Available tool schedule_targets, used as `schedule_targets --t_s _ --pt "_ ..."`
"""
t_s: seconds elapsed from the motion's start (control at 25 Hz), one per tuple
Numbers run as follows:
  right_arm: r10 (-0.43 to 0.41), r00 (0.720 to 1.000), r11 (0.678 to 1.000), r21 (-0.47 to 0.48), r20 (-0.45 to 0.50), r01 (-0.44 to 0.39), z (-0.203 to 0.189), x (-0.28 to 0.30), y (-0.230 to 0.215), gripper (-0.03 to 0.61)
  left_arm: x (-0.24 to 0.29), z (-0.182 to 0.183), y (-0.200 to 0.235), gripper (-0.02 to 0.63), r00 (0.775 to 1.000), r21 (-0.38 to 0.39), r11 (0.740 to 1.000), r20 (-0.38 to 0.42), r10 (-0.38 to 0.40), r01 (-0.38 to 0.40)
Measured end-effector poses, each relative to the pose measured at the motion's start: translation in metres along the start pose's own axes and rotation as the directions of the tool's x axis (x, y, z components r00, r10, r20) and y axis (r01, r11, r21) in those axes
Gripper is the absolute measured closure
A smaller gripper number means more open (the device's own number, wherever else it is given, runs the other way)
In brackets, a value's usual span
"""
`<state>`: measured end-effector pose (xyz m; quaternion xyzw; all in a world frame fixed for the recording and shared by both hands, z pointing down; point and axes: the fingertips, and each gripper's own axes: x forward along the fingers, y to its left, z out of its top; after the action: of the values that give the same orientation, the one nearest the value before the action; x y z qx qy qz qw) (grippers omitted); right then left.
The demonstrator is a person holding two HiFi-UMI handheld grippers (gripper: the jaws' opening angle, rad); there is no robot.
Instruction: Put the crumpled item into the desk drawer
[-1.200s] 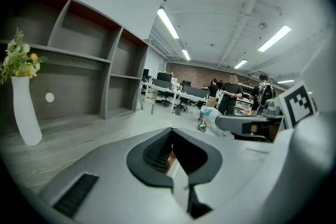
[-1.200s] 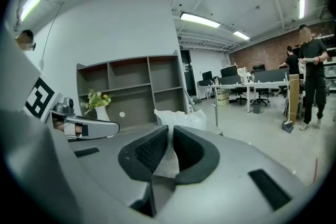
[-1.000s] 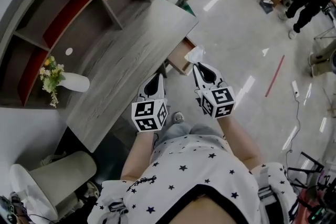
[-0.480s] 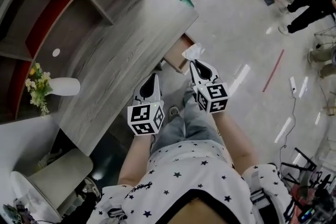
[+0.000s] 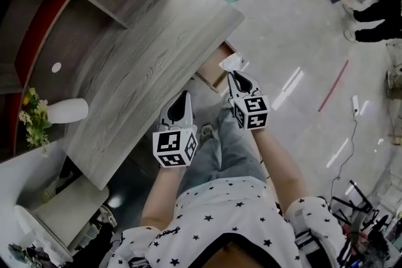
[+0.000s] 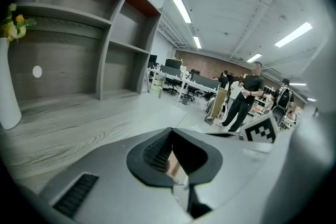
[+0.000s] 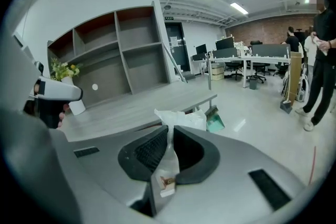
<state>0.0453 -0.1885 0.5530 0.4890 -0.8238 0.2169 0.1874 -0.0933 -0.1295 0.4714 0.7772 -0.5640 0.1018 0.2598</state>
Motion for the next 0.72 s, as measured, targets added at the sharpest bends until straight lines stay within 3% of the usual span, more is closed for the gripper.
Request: schedule_targets --t_s 0.4,0.72 --pt "0.018 0.988 1.0 0.01 -0.155 -0.017 -0.069 0.059 -0.021 0.551 0.028 -0.021 0.008 0.603 0.998 -0.025 0.999 -0.041 0.045 -0.046" --pt "0.008 0.976 1.0 -0.005 -0.218 -0.009 -0.097 0.091 -0.029 0.546 0.04 -0.031 0.015 0.602 0.997 -0.03 0.998 -0.057 0.056 -0.057"
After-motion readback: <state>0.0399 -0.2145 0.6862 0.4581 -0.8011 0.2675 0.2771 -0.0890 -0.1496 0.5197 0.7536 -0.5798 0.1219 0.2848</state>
